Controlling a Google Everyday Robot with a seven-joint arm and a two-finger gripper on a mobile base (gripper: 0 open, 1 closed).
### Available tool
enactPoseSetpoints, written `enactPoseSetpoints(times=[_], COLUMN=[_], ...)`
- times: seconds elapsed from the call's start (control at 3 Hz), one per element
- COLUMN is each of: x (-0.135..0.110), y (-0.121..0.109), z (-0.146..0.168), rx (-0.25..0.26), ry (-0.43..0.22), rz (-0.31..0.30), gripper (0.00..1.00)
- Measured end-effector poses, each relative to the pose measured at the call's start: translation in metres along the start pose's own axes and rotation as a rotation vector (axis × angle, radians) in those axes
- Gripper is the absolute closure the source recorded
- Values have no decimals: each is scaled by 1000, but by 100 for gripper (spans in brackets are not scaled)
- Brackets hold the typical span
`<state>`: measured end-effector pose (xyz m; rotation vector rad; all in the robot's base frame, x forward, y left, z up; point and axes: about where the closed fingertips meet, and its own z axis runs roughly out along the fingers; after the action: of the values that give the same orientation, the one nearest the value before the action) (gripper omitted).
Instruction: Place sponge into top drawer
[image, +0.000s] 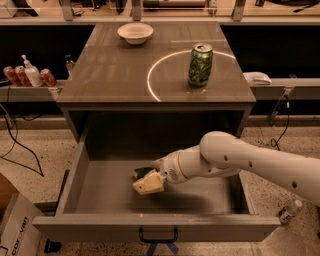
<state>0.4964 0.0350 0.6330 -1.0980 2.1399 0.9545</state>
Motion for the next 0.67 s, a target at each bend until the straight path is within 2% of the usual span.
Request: enactPoseSetpoints(times=[0.33, 0.67], x=[0, 0], y=[1, 1], z=[1, 2], rx=[-1, -3], ry=[1, 2], rz=[0, -1], gripper=[12, 0])
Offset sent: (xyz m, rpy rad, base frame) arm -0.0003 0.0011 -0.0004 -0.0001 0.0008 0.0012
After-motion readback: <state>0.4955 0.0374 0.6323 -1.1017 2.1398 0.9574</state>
